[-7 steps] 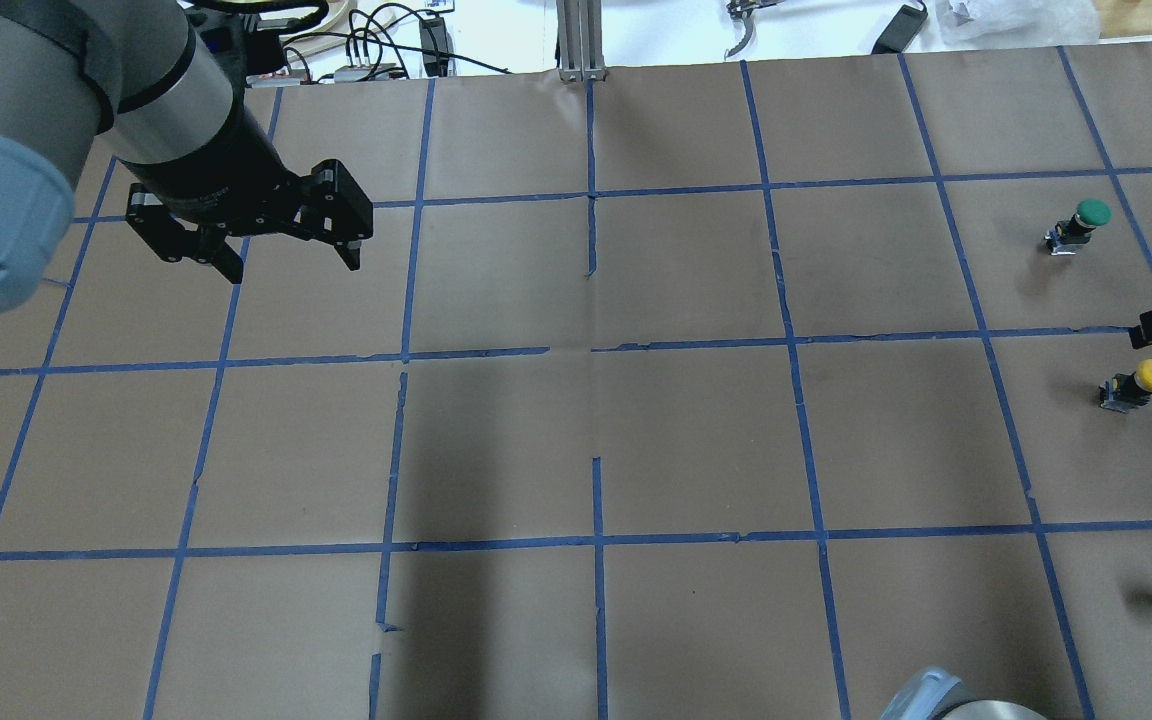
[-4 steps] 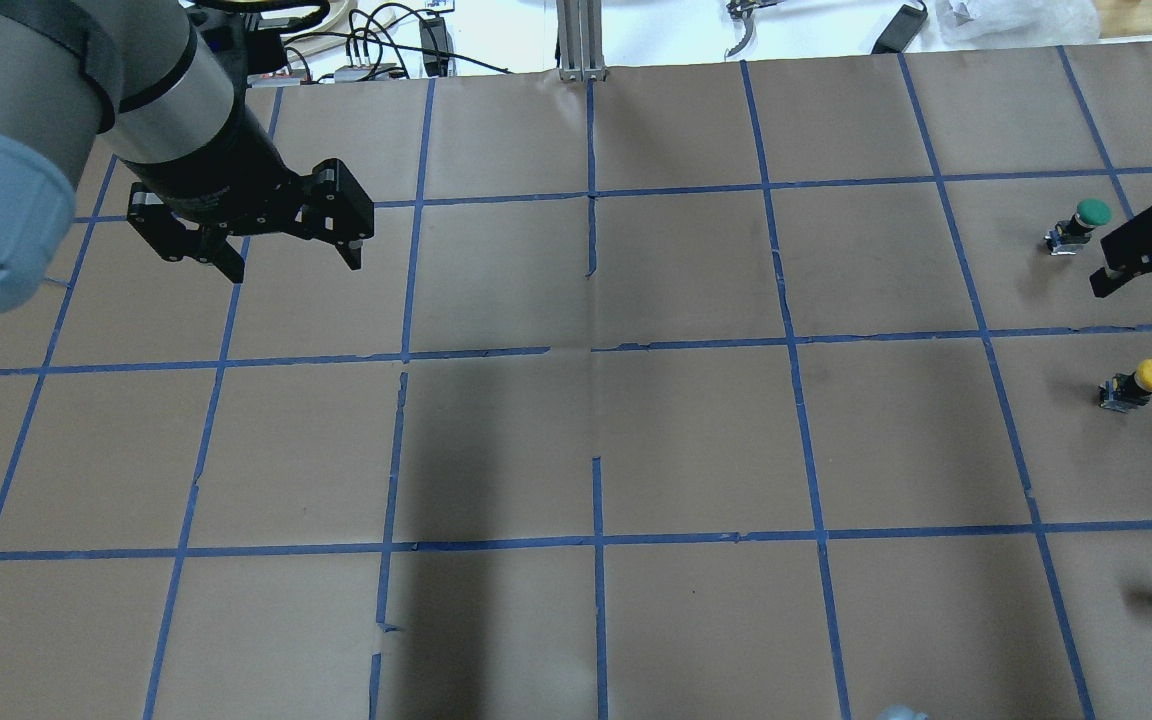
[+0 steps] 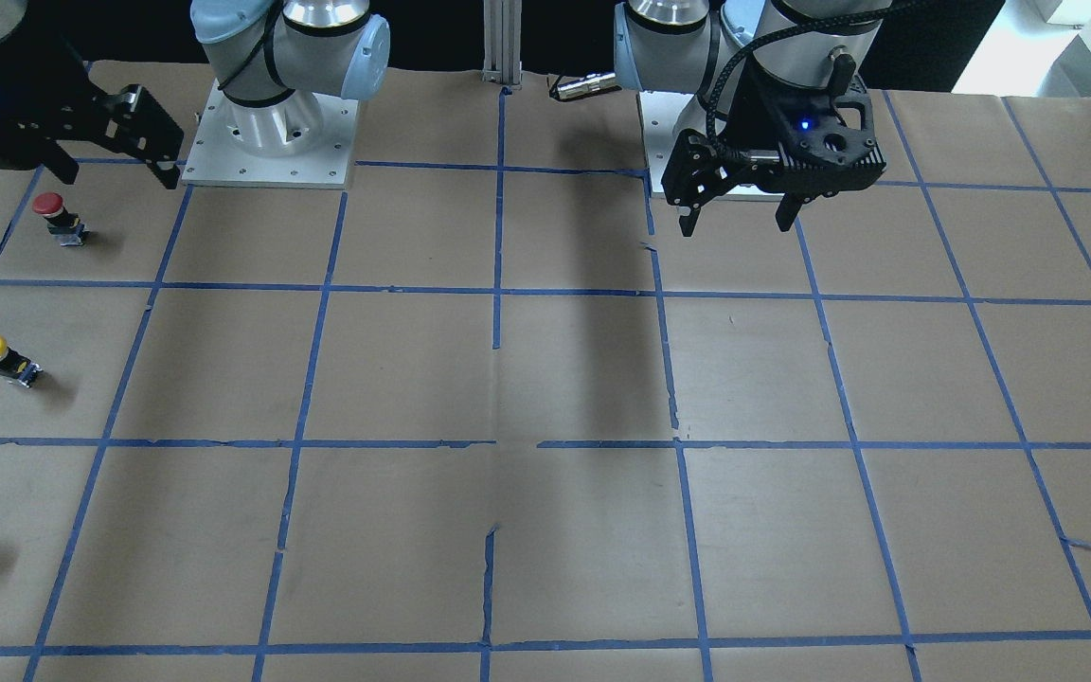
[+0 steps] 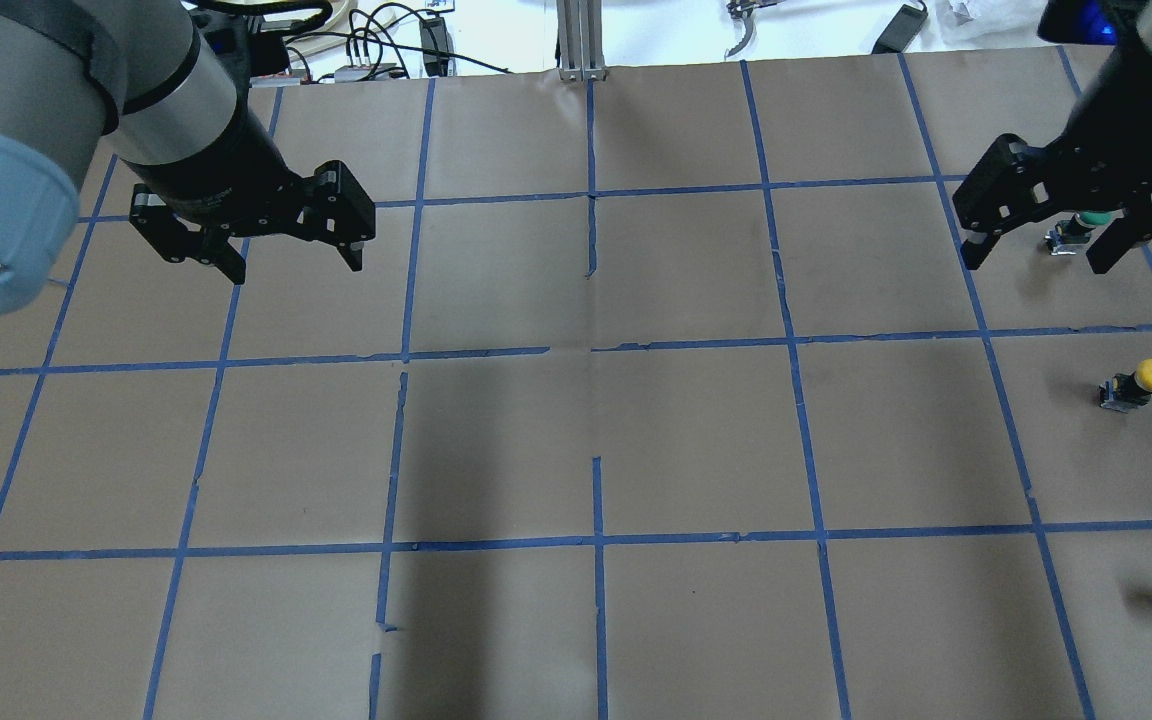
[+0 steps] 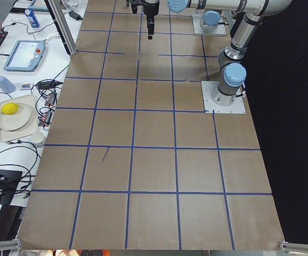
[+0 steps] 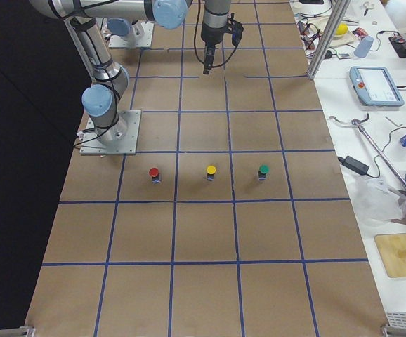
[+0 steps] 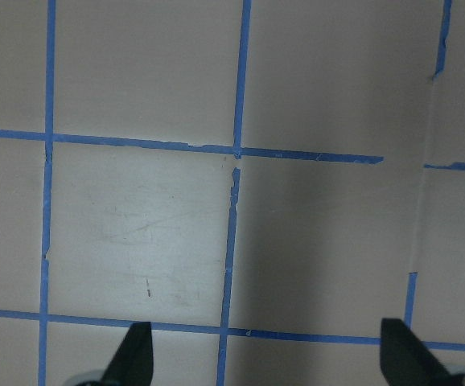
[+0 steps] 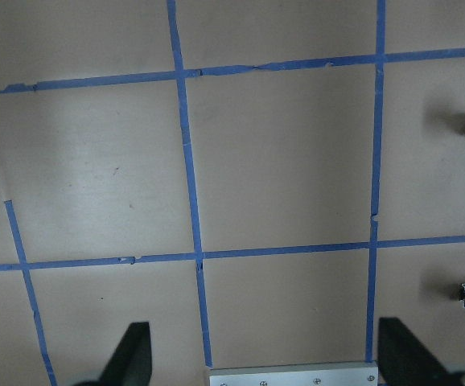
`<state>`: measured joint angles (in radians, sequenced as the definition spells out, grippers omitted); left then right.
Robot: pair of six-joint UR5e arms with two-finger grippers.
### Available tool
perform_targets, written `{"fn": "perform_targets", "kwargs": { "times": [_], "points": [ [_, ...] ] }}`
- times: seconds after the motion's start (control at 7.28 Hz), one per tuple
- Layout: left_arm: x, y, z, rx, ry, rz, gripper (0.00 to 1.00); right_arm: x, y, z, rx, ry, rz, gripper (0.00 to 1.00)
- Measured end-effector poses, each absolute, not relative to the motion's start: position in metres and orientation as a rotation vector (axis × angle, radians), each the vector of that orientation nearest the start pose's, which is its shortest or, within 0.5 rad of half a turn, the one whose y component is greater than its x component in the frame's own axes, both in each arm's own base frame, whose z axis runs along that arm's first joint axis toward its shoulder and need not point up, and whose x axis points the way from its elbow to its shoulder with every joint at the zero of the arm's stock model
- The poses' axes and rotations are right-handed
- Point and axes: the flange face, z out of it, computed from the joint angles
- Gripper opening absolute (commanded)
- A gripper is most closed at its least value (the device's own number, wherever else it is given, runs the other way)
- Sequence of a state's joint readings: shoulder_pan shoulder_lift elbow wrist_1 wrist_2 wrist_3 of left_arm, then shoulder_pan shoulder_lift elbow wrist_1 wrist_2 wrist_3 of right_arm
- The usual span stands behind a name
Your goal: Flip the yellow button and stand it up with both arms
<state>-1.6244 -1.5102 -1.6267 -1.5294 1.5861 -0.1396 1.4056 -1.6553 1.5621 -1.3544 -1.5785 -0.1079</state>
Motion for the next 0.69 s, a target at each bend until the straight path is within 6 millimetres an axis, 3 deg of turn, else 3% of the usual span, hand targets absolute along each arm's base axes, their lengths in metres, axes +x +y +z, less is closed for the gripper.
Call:
{"fn": "perform_targets", "kwargs": {
  "times": [0.27,0.69],
  "points": [
    [-0.157,-0.462,0.492,-0.135,3.127,-0.069,1.0,0.099,-0.446,0.51,0.092,3.154,0.201,1.0],
    [-0.157,-0.461,0.49,-0.135,3.129,-0.065,1.0,0.118,-0.439,0.495,0.155,3.118,0.243,1.0]
  ]
}}
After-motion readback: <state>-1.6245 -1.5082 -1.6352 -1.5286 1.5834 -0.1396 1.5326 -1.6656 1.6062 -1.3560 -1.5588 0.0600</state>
